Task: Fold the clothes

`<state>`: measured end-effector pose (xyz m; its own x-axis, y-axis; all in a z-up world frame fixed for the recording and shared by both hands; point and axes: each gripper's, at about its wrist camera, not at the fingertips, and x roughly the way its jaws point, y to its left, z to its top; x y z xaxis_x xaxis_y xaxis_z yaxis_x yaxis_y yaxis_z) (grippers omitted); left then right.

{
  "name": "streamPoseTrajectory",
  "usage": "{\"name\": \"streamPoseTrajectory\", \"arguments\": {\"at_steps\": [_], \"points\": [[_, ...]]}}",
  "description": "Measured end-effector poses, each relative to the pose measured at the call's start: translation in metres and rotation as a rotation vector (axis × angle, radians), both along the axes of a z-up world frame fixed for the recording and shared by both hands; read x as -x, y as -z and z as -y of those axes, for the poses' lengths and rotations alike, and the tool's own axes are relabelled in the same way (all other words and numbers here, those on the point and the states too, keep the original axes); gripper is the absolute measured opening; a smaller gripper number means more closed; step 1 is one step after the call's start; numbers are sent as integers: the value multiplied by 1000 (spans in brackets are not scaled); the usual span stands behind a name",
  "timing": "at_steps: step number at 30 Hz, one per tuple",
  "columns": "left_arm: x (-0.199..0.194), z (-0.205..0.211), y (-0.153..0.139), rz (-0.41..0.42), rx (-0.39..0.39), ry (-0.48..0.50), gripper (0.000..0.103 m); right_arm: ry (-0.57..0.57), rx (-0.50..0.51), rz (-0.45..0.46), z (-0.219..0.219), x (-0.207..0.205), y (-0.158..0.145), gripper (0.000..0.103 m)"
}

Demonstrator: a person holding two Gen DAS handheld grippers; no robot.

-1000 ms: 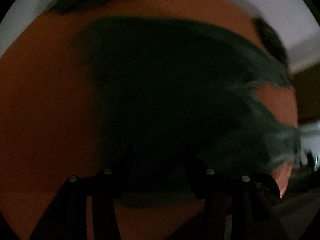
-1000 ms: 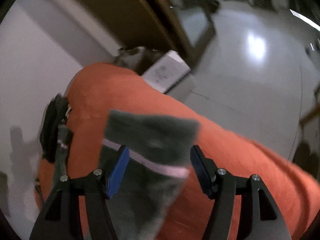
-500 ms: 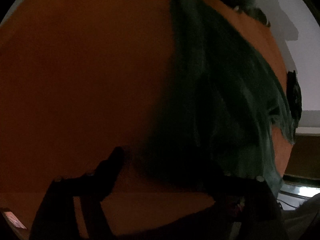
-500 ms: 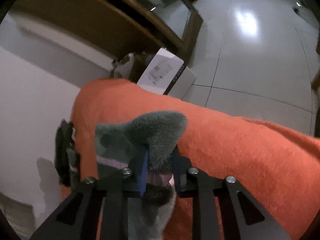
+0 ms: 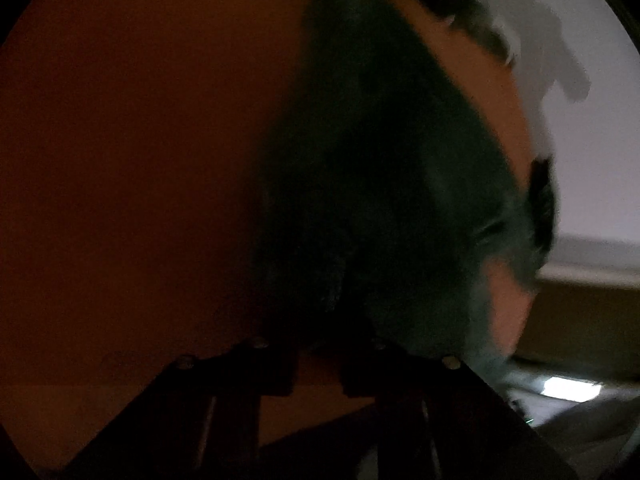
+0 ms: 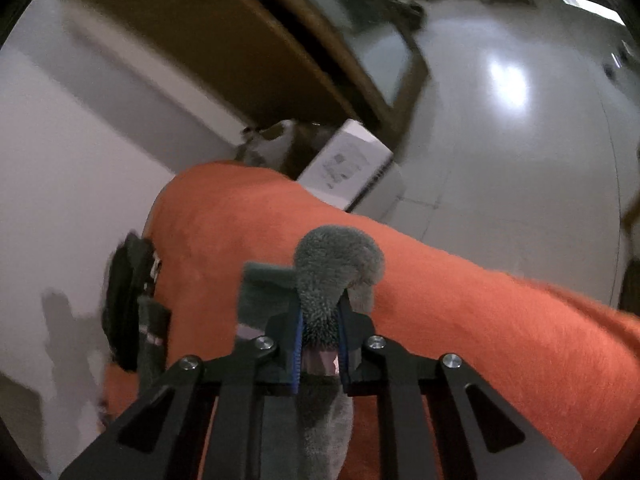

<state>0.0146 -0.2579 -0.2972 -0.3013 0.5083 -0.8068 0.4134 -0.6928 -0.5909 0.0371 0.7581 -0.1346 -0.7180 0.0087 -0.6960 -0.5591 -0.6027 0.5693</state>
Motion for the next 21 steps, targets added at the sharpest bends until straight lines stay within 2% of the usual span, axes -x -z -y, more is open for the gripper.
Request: {"name": "streamPoseTrajectory", "arguments": {"at_steps": [4, 8, 11, 15, 17, 18, 21], "points": [[46, -1, -60, -194, -56, -46, 14, -94, -22, -55, 23, 48, -40, 12], [116, -5, -105, -353, -20, -24, 14, -158, 20, -109, 53, 126, -86, 11], [158, 3, -127, -398, -11, -46, 14, -231, 6, -140, 91, 197, -117, 11], [215, 17, -103, -358, 21, -105, 14, -322, -110, -133, 162, 296, -133, 11], [237, 24, -87, -320, 38, -141, 14, -361, -174, -96, 198, 337, -126, 11], [237, 40, -86, -304, 48, -150, 14, -381, -206, -77, 217, 358, -122, 11], [260, 50, -55, -244, 82, -172, 14, -451, -311, 4, 267, 405, -104, 11]]}}
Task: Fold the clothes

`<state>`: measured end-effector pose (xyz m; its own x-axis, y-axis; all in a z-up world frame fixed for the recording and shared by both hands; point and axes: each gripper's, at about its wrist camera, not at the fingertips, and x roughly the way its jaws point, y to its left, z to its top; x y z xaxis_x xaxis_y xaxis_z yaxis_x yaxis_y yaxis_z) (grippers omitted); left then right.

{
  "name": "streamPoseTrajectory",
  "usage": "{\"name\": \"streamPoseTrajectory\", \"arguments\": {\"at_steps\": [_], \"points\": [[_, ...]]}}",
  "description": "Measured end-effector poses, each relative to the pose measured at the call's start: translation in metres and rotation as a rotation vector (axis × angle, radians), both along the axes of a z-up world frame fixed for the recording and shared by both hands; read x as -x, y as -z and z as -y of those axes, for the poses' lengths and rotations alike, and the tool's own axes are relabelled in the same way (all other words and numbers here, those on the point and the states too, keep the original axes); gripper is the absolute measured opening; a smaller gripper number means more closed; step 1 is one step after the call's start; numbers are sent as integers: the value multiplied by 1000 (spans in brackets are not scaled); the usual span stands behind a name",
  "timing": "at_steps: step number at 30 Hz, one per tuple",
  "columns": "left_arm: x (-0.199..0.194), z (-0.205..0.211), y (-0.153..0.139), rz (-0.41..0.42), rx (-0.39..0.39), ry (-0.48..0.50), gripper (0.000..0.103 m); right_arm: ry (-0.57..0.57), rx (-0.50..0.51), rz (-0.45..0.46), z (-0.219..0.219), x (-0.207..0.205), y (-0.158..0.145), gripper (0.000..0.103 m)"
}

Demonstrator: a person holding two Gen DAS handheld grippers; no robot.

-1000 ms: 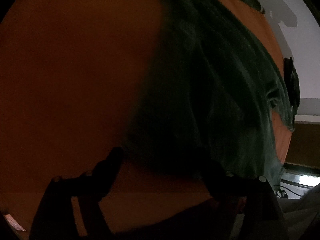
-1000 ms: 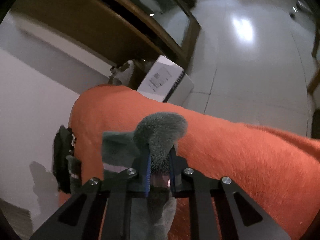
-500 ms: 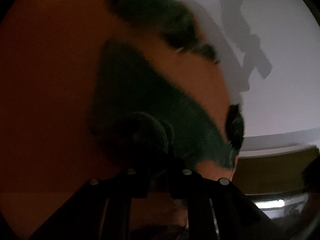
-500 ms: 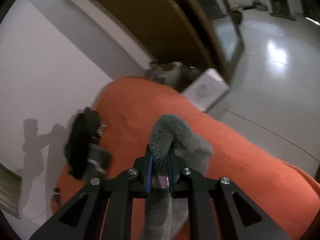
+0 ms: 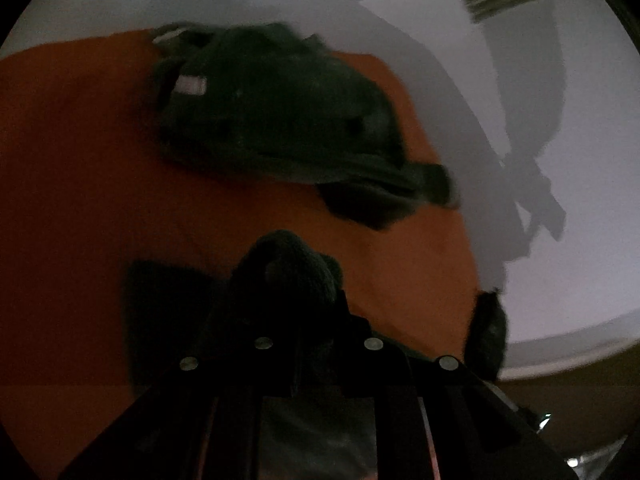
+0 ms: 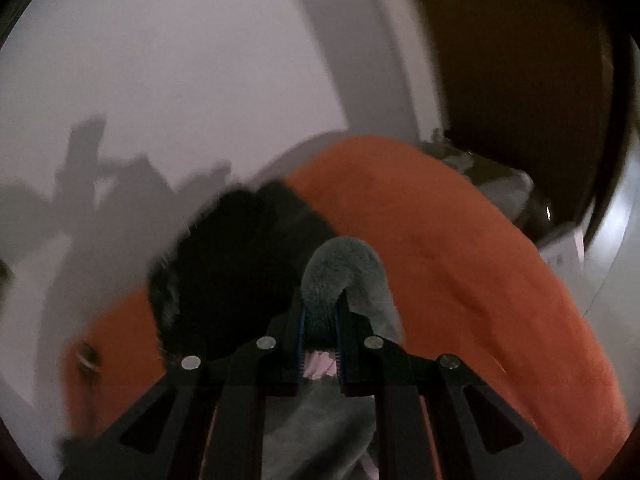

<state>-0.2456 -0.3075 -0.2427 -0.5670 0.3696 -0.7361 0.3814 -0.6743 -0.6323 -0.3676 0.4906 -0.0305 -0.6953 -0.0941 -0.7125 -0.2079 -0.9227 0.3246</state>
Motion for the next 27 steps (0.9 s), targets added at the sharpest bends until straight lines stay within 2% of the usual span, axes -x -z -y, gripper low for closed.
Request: {"name": "streamPoseTrajectory", "arguments": {"at_steps": [1, 4, 6, 7, 9, 11, 13, 14, 15, 16, 17, 19, 21, 22, 24, 27], "points": [[8, -1, 12, 28, 3, -5, 14, -8, -27, 34, 17, 16, 9, 11], [35, -5, 47, 127, 18, -17, 18, -10, 0, 137, 37, 47, 38, 15], [53, -7, 62, 173, 31, -22, 21, -21, 42, 220, 47, 65, 59, 35], [60, -7, 66, 186, 34, -21, 23, -33, 62, 241, 50, 70, 67, 39], [62, -5, 59, 164, 31, -12, 25, -44, 62, 201, 52, 65, 64, 44], [55, -3, 43, 107, 47, 10, 36, -59, 72, 138, 46, 51, 52, 45], [30, -5, 20, 28, 87, 69, 44, -64, 77, 63, 26, 22, 39, 55], [16, -7, 8, -12, 107, 100, 52, -66, 80, 25, 17, 7, 32, 68], [2, -9, -4, -51, 128, 131, 58, -71, 77, 1, 6, -9, 28, 73], [-16, -12, -8, -67, 153, 150, 66, -82, 66, 2, -7, -28, 32, 73], [-37, -16, -9, -71, 181, 163, 69, -92, 55, 9, -19, -47, 38, 73], [-81, -25, 6, -38, 194, 186, 69, -105, 42, 50, -42, -83, 61, 73], [-108, -31, 31, 15, 173, 201, 69, -94, 58, 87, -64, -110, 88, 72], [-116, -33, 44, 40, 161, 208, 69, -86, 83, 98, -72, -118, 99, 70], [-126, -36, 64, 68, 135, 207, 68, -81, 169, 122, -83, -131, 119, 48], [-127, -36, 78, 76, 79, 176, 68, -64, 269, 144, -87, -146, 140, 48]]}}
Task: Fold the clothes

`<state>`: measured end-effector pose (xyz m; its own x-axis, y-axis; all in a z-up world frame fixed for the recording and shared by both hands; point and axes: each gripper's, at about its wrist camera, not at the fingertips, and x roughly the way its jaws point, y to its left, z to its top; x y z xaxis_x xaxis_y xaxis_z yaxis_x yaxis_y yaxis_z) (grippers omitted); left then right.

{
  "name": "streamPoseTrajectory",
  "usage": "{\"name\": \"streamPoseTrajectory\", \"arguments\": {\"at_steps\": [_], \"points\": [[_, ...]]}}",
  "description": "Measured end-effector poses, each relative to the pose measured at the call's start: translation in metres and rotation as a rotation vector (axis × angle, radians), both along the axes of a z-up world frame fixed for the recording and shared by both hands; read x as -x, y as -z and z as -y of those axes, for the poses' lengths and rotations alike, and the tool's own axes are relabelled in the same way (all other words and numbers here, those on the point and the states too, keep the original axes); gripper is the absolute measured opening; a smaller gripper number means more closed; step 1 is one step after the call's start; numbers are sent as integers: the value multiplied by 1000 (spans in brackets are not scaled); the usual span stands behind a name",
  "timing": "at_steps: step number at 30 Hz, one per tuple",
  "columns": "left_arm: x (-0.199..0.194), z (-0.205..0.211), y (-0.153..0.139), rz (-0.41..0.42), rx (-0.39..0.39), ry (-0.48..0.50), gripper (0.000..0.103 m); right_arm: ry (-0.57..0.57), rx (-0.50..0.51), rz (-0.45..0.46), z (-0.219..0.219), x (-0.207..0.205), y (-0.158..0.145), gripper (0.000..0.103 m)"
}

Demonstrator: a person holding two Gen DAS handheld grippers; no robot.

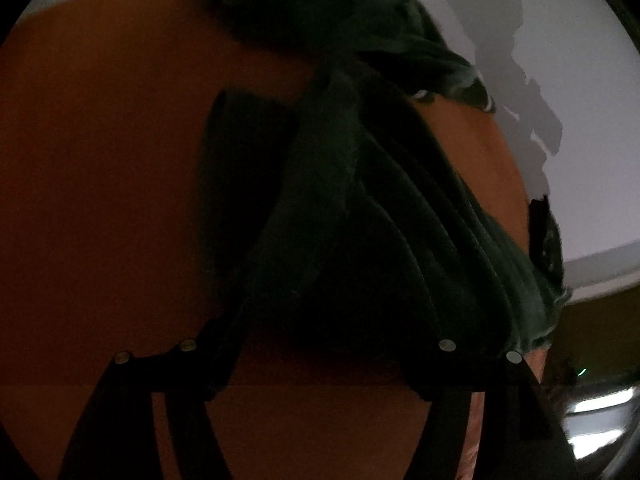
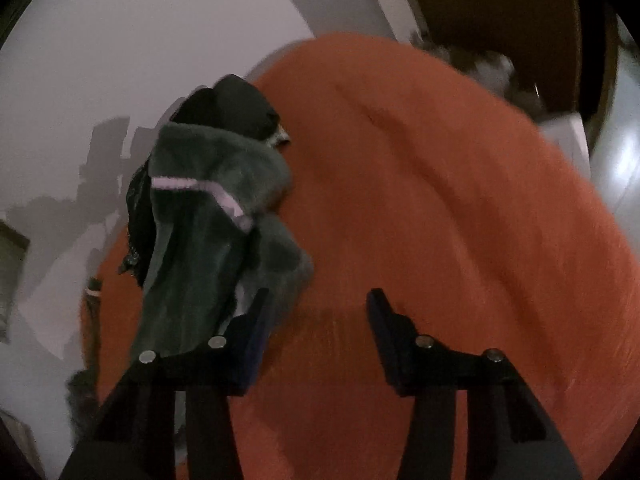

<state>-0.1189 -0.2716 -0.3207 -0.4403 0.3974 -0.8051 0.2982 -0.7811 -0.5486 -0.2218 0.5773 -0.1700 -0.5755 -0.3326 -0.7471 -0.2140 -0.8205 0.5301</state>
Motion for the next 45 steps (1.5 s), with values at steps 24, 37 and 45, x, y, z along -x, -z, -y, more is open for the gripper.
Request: {"name": "streamPoseTrajectory", "arguments": {"at_steps": [24, 37, 45], "points": [[28, 2, 17, 16, -83, -233, 26, -296, -94, 18, 127, -25, 21, 48], [-149, 17, -9, -35, 9, -279, 19, -278, -125, -61, 120, -20, -7, 48], [-166, 22, 10, -10, -76, -262, 47, -220, 122, 9, 103, 2, 10, 51]]}}
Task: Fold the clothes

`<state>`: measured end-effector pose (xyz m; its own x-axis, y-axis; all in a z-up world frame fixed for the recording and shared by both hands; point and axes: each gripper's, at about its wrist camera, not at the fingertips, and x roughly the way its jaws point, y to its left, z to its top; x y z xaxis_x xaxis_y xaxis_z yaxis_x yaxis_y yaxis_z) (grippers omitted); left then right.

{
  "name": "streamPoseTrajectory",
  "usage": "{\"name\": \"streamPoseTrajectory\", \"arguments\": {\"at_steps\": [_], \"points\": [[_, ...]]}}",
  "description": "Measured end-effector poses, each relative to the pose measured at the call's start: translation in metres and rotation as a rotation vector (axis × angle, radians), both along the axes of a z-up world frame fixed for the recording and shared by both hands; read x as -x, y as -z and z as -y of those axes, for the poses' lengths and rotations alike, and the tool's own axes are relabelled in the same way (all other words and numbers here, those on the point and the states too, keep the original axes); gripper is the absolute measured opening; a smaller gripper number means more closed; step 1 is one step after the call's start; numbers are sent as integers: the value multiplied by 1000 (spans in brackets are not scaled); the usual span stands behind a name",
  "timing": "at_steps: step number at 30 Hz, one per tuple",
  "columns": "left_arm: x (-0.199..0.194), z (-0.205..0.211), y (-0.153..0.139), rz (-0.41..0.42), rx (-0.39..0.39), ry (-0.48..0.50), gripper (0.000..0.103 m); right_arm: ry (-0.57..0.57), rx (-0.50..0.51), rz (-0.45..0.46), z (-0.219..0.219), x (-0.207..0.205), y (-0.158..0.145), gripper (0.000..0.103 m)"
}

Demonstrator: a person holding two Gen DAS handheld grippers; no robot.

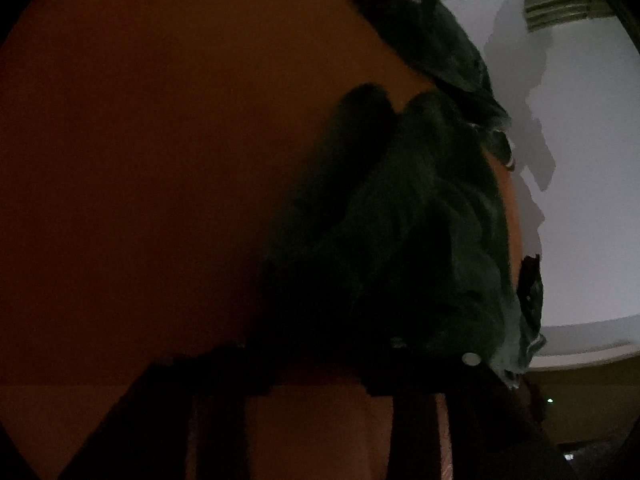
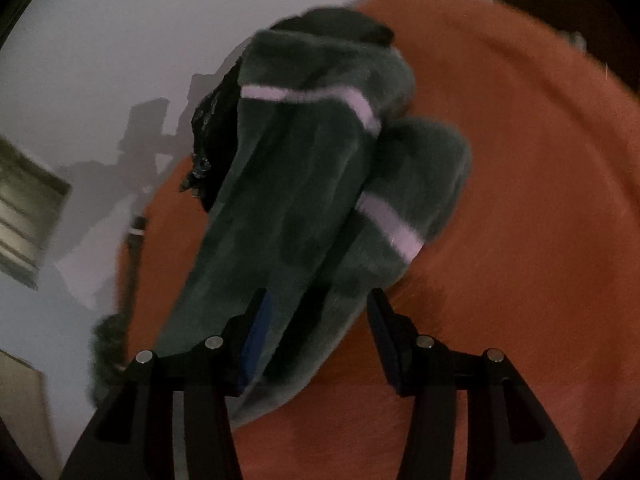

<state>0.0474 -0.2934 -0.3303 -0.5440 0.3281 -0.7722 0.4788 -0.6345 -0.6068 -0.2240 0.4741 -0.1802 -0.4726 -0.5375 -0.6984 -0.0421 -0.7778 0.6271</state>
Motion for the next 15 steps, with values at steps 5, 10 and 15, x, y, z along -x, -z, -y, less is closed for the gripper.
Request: {"name": "streamPoseTrajectory", "arguments": {"at_steps": [5, 10, 15], "points": [[0, 14, -51, -95, 124, 33, 73, 40, 33, 12, -16, 1, 4, 67], [20, 14, -29, -34, 16, 106, 77, 126, 106, 4, -46, 12, 6, 70], [7, -3, -5, -7, -3, 7, 78, 141, 132, -21, -44, 43, 8, 70]]}}
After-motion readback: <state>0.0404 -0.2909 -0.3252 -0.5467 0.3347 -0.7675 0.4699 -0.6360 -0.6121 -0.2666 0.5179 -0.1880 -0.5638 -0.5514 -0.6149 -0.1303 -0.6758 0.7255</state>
